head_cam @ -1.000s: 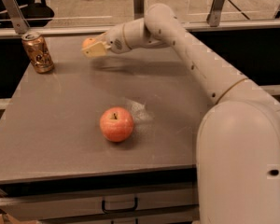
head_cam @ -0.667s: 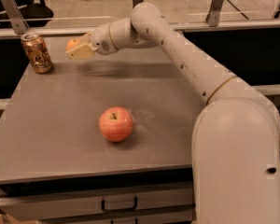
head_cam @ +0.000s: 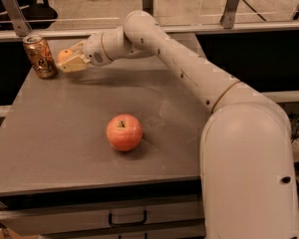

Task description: Move orange near orange can

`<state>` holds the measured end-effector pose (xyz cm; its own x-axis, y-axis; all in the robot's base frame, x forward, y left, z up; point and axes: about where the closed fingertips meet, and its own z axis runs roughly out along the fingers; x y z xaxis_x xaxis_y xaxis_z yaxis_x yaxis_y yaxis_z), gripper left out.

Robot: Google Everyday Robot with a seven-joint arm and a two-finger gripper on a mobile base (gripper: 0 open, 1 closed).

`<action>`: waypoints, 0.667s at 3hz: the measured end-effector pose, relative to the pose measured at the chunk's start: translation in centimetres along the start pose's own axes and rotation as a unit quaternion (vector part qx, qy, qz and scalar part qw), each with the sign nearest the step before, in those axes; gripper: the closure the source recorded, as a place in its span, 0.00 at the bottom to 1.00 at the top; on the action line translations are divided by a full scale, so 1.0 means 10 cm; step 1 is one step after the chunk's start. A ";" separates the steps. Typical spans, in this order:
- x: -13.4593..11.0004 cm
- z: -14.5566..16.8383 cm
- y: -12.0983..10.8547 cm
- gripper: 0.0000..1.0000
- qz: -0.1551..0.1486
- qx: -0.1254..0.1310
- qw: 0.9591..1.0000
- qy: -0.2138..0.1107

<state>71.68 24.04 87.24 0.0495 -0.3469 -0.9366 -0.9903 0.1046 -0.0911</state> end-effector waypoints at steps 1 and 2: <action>0.03 0.08 -0.01 0.35 -0.004 0.008 1.000 -0.001; 0.06 0.13 0.02 0.12 -0.001 0.010 1.000 -0.001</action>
Offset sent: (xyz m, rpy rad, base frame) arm 0.0010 0.0089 -0.0138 0.0058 -0.0087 -0.0369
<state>71.72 25.06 86.24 0.0516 -0.3444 -0.9374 -0.9873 0.1235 -0.0997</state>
